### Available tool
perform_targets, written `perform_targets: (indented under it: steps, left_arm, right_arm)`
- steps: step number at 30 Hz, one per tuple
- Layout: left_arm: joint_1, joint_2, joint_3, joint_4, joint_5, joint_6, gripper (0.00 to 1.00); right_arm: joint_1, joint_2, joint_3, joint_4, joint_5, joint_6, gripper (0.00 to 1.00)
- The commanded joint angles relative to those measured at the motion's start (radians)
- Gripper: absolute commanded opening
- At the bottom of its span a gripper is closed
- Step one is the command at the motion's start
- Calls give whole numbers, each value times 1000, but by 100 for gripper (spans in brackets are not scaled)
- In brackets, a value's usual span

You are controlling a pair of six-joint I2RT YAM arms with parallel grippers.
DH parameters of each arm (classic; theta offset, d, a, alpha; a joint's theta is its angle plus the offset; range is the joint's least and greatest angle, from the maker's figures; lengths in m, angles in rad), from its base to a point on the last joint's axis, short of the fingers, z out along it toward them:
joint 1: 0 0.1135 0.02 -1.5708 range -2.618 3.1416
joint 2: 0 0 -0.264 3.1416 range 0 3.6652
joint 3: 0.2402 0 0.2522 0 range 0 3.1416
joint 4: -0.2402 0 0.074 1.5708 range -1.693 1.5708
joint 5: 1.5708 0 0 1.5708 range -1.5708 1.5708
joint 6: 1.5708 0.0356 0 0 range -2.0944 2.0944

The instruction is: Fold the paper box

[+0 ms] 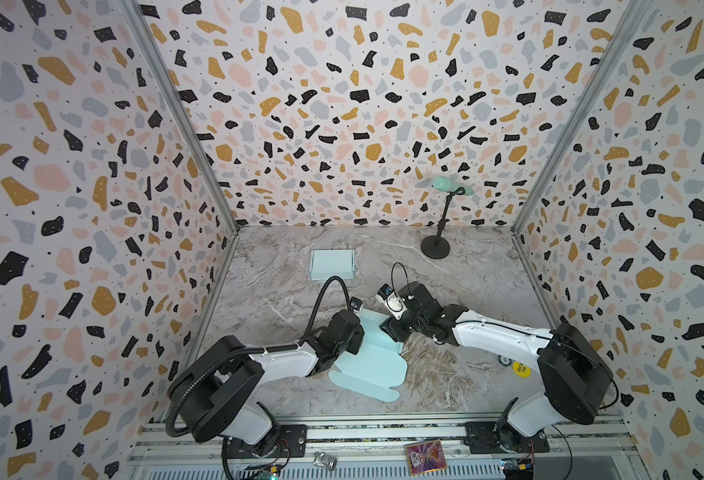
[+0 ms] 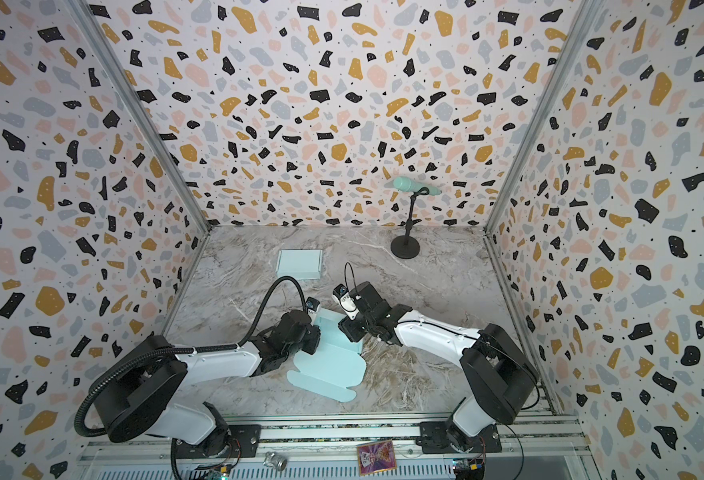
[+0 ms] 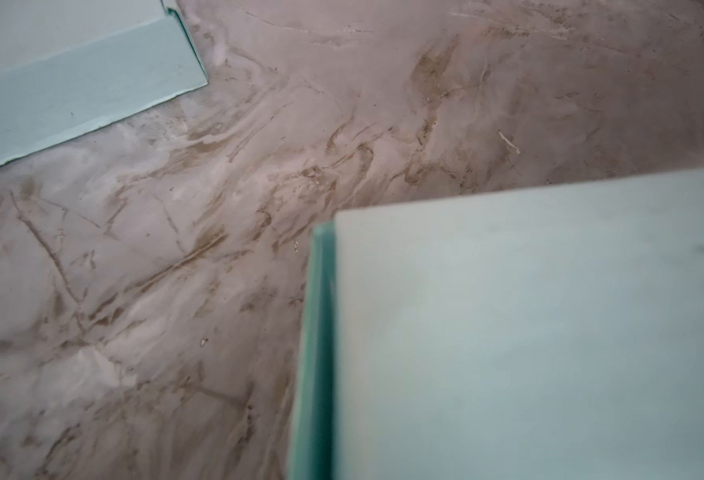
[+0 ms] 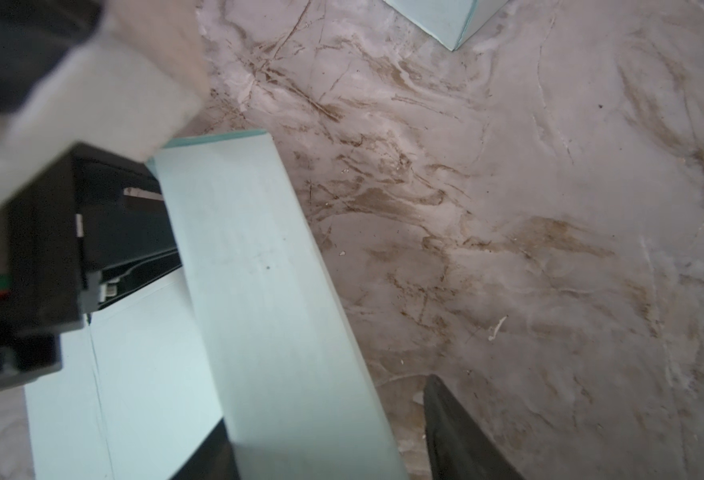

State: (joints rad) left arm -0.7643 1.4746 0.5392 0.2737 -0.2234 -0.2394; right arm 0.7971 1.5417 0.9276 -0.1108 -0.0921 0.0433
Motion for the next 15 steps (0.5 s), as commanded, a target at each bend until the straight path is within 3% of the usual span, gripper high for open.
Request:
perform_targets:
  steps: [1,9,15]
  left_arm:
    - [-4,2,-1,64,-16,7,15]
    - [14,46,-15,149,-3,43,13]
    - [28,48,-31,200,20,42,13]
  right_arm:
    - [12,-14,6,-2,-14,26,55]
    - [115,-37,-33,26,-84,121,50]
    - [141,-55,-70,39,-72,155,49]
